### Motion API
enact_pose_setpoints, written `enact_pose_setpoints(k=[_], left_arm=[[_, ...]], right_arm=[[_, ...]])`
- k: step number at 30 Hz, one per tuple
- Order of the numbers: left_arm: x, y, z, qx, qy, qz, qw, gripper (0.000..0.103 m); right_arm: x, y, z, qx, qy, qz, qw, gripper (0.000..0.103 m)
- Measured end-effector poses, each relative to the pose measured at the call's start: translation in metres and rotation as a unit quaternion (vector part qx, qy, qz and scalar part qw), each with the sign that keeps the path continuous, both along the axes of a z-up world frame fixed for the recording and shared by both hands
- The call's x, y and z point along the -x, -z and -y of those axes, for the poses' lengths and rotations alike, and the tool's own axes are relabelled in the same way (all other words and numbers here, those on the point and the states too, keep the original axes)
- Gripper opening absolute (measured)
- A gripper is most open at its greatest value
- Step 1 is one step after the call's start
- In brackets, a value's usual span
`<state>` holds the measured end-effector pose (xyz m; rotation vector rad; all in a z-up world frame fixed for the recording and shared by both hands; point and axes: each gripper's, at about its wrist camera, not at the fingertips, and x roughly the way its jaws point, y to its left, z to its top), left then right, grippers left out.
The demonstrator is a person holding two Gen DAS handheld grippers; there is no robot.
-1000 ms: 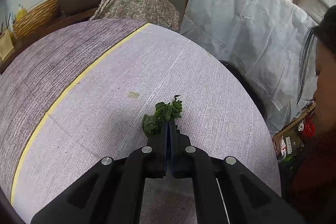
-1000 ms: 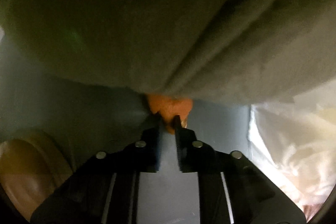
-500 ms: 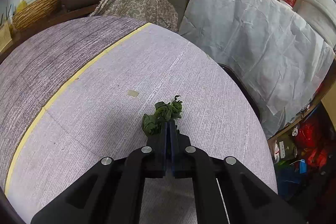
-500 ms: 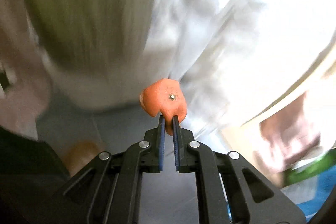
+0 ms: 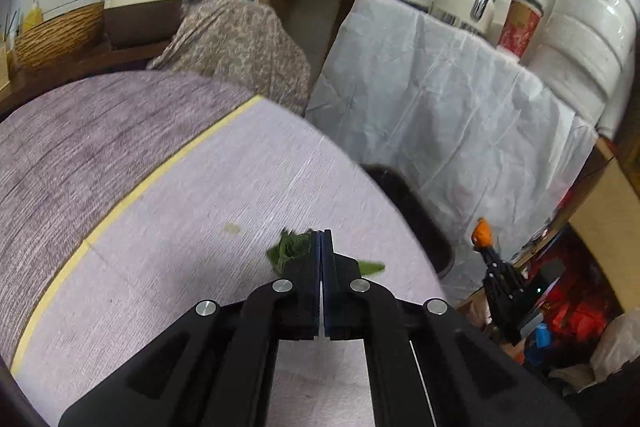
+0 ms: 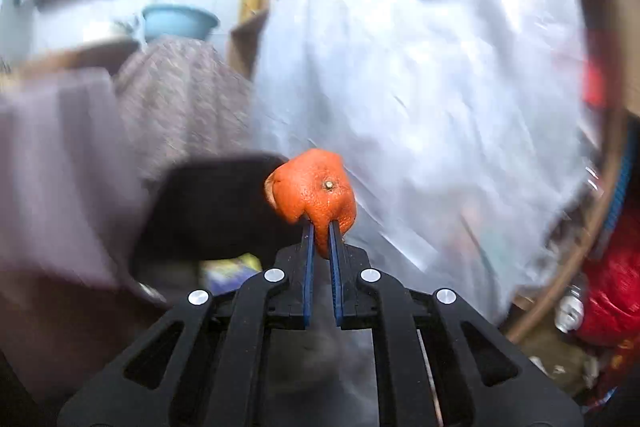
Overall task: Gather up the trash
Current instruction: 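Lower the peel and stem over the bin and open both tools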
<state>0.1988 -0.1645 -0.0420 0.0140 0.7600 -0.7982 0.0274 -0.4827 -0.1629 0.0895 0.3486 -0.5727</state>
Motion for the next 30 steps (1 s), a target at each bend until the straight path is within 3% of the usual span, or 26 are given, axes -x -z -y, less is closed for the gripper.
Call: enact_pose_setpoints(k=[2,6,10,14,16,18,20,28,30], left_arm=[[-0.001,-0.012,0.001,0.013,0.003,0.006,0.9999,0.002],[-0.005,-0.035,0.011,0.029,0.014,0.026,0.9991,0.002],[-0.014,-0.046,0.048,0.024,0.051,0.031,0.9979,0.002],[-0.029,-0.037,0.097,0.016,0.087,0.017,0.996,0.002],[-0.038,-0.026,0.124,0.008,0.1,-0.003,0.9949,0.002],[-0.048,-0.011,0.151,-0.001,0.114,-0.033,0.9929,0.002],[-0.053,0.004,0.178,-0.019,0.128,-0.051,0.9902,0.002],[-0.062,0.052,0.255,-0.11,0.149,-0.085,0.9791,0.002],[-0.064,0.063,0.265,-0.141,0.138,-0.093,0.9759,0.013]], right_arm=[[-0.016,-0.011,0.003,-0.039,-0.033,0.007,0.999,0.008],[-0.05,-0.029,-0.011,-0.048,-0.069,0.0,0.996,0.008],[-0.082,-0.031,-0.009,-0.073,-0.104,-0.047,0.991,0.008],[-0.108,-0.015,0.009,-0.104,-0.11,-0.111,0.982,0.009],[-0.116,-0.009,0.011,-0.114,-0.104,-0.146,0.977,0.016],[-0.12,-0.003,0.017,-0.13,-0.095,-0.154,0.975,0.045],[-0.111,-0.003,0.022,-0.13,-0.077,-0.14,0.979,0.066],[-0.061,-0.016,0.035,-0.106,0.014,-0.12,0.987,0.084],[-0.05,-0.02,0.038,-0.109,0.029,-0.111,0.987,0.086]])
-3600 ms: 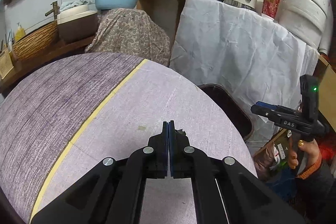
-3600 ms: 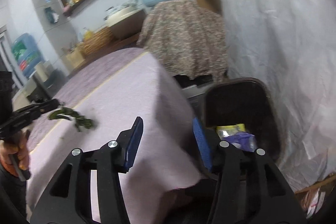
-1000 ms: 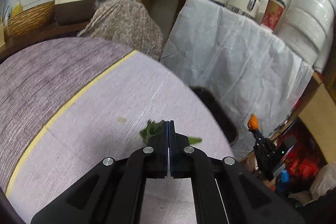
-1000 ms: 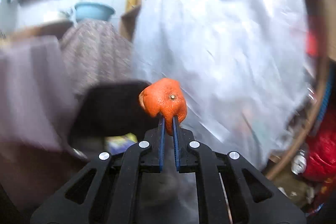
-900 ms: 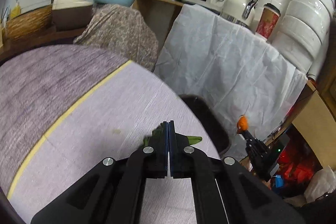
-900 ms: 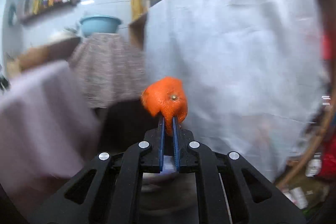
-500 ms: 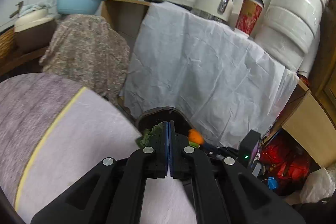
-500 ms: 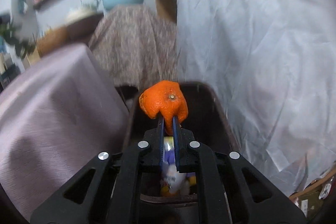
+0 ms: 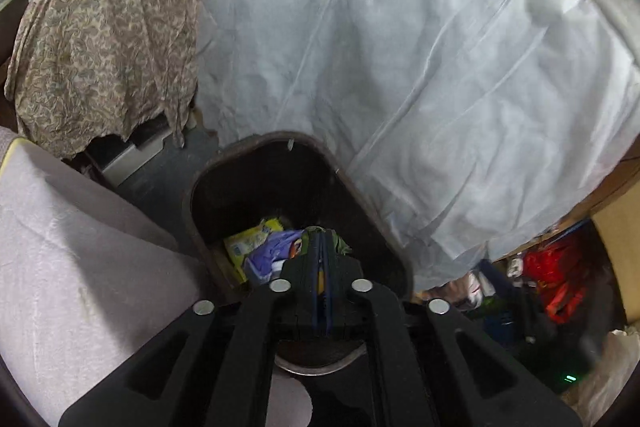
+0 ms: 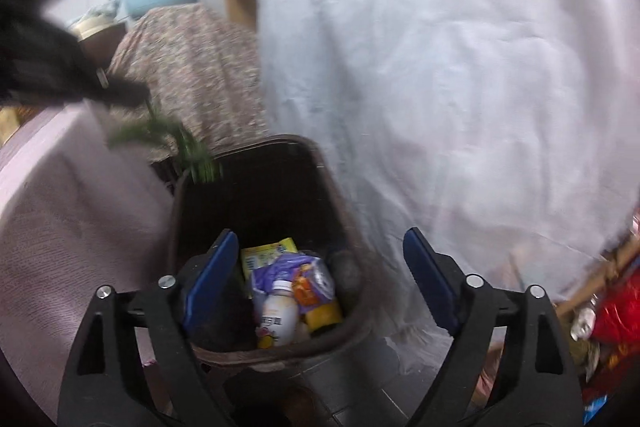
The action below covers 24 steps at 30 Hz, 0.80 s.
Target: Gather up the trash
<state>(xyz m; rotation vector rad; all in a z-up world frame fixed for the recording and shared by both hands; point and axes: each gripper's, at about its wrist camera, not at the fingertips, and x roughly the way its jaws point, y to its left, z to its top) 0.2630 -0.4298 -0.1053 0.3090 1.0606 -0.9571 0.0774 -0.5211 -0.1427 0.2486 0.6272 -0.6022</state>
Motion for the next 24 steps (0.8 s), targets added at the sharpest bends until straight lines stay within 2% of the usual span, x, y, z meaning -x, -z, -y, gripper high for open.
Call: enact_pose_setpoints(k=[1,3,8,11,14,17,20,24], left_arm=[[-0.001,0.002,0.001,-0.007,-0.005,-0.001,1.0,0.037],[0.004,-0.002,-0.009,0.006,-0.018,0.005,0.9998,0.066],[0.036,-0.028,-0.041,0.041,-0.031,0.055,0.9972,0.072],[0.057,-0.05,-0.066,0.06,-0.049,0.102,0.9918,0.085],[0.079,-0.073,-0.094,0.073,-0.062,0.142,0.9853,0.093],[0.099,-0.097,-0.131,0.096,-0.082,0.172,0.977,0.097],[0.113,-0.114,-0.165,0.114,-0.103,0.195,0.9687,0.097],[0.142,-0.131,-0.211,0.124,-0.133,0.244,0.9525,0.097]], right_arm=[[0.004,-0.002,0.001,0.001,0.002,0.003,1.0,0.086],[0.012,-0.007,0.001,0.003,0.007,0.004,1.0,0.087],[0.03,-0.017,-0.004,0.003,0.018,0.018,1.0,0.087],[0.038,-0.024,-0.013,0.009,0.016,0.02,1.0,0.087],[0.045,-0.038,-0.03,0.024,0.006,0.028,0.999,0.087],[0.053,-0.06,-0.054,0.045,-0.012,0.046,0.998,0.087],[0.061,-0.083,-0.077,0.06,-0.029,0.066,0.996,0.091],[0.078,-0.12,-0.127,0.095,-0.065,0.117,0.986,0.097]])
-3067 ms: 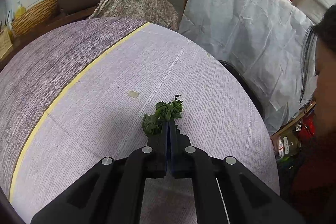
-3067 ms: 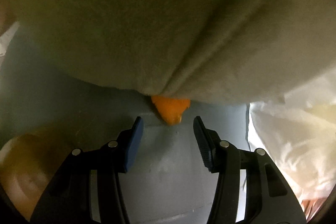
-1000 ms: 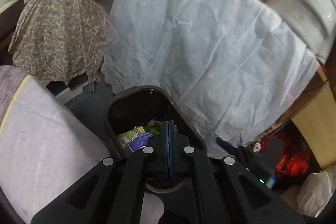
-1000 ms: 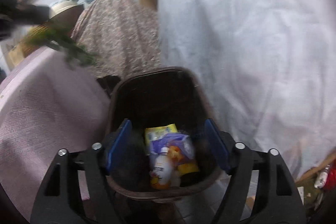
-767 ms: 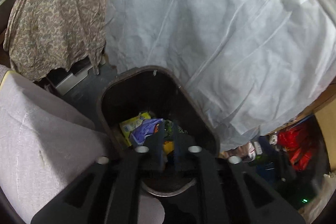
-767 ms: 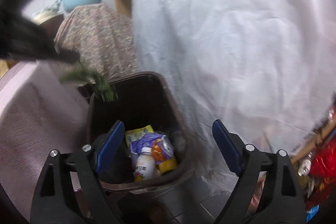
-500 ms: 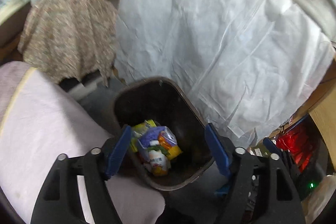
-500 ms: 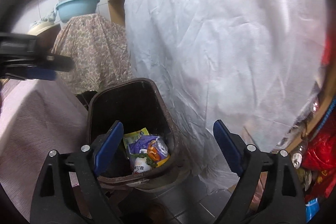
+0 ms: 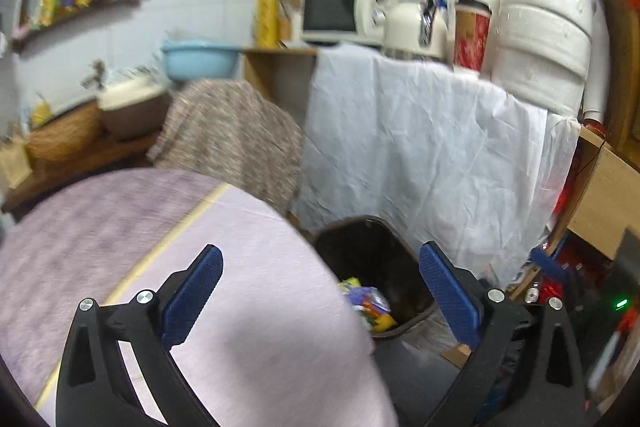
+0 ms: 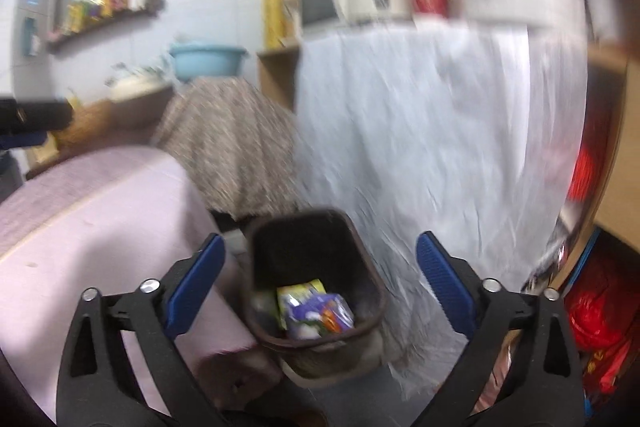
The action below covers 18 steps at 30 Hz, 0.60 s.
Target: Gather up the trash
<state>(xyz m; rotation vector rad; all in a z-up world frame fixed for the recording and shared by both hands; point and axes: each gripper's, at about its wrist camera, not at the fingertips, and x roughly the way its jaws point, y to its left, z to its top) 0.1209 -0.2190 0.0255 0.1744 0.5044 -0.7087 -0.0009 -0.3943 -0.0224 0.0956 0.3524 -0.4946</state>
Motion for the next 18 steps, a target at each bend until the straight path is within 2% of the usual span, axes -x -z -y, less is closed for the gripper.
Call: enact_pose_setpoints(k=[3,7,10,15,18], left_arm=[[0.022,-0.004,-0.036,0.007,-0.04,0.025,0.9988,0.097],[0.049,-0.001,-0.093,0.039,-0.099,0.051,0.993,0.097],[0.07,0.004,-0.135,0.052,-0.164,0.068,0.9827,0.098],[0.091,0.008,-0.185,0.068,-0.231,0.068,0.9682,0.098],[0.101,0.007,-0.204,0.08,-0.255,0.073,0.9609,0.098]], right_arm=[[0.008,-0.019,-0.031,0.019,-0.025,0.018,0.999,0.097],[0.017,-0.035,-0.063,0.011,-0.077,0.03,0.997,0.097],[0.023,-0.041,-0.086,0.016,-0.111,0.037,0.993,0.097],[0.03,-0.043,-0.119,0.012,-0.154,0.048,0.987,0.097],[0.029,-0.041,-0.141,0.016,-0.186,0.036,0.982,0.097]])
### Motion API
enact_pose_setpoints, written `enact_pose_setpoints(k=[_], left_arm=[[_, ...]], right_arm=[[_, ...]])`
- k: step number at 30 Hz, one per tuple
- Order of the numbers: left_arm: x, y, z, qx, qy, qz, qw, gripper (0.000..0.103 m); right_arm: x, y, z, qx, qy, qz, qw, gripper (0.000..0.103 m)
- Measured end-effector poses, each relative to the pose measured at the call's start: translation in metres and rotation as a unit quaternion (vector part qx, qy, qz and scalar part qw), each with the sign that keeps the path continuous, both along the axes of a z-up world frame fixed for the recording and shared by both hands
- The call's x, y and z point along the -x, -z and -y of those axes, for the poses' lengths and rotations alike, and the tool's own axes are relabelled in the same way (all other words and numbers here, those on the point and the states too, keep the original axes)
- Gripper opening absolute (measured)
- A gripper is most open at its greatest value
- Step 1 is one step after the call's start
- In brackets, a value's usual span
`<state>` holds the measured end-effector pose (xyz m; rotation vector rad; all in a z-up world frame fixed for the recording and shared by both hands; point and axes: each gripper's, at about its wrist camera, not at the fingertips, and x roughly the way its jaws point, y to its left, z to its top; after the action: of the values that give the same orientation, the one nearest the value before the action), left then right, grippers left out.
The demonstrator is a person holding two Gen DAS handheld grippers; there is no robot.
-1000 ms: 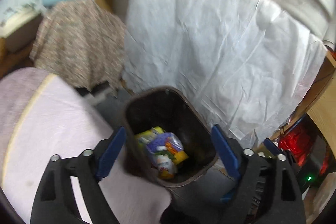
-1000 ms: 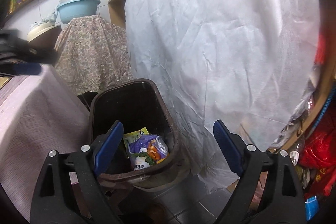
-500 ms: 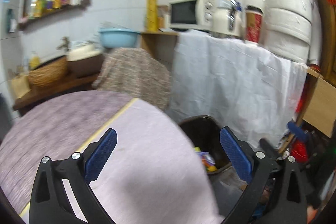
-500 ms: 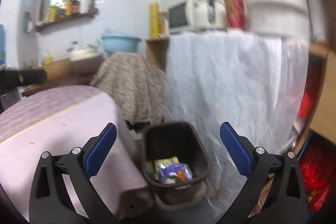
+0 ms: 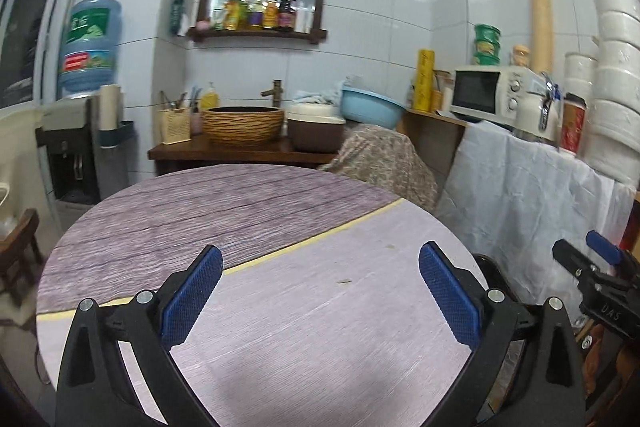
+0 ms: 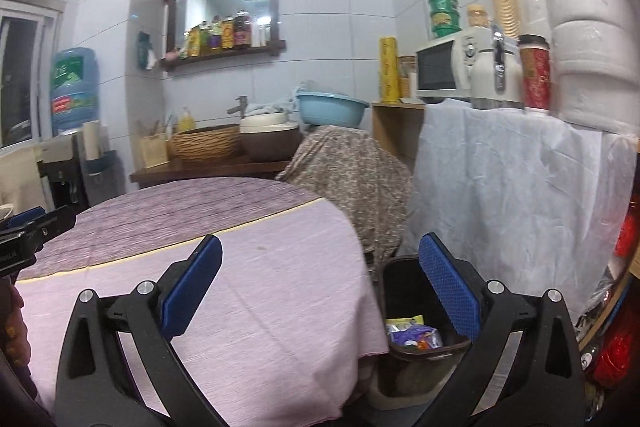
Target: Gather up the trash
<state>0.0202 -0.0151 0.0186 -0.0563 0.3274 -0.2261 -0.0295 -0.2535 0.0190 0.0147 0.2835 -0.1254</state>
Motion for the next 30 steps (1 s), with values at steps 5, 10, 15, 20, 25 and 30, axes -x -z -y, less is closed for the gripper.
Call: enact_pose_setpoints(k=[5,10,15,20,25,30], left_arm=[[0.021,-0.003,-0.012,-0.009,-0.034,0.035,0.9988,0.098],[0.033,-0.008,-0.014,-0.021,-0.04,0.059,0.9972,0.098],[0.033,-0.009,-0.017,-0.016,-0.044,0.06,0.9971,0.098],[0.033,-0.008,-0.019,-0.014,-0.047,0.057,0.9972,0.098],[0.032,-0.008,-0.02,-0.012,-0.048,0.054,0.9973,0.098],[0.032,-0.008,-0.022,-0.012,-0.048,0.052,0.9974,0.098]], right_arm=[[0.006,0.005,-0.03,0.033,-0.009,0.001,0.999,0.097],[0.013,0.002,-0.045,0.041,-0.027,0.008,0.999,0.097],[0.017,-0.002,-0.045,0.038,-0.028,0.013,0.999,0.097],[0.017,-0.003,-0.037,0.029,-0.024,0.018,0.999,0.097],[0.016,-0.002,-0.039,0.03,-0.022,0.017,0.999,0.097],[0.016,-0.001,-0.038,0.026,-0.021,0.014,0.999,0.097]])
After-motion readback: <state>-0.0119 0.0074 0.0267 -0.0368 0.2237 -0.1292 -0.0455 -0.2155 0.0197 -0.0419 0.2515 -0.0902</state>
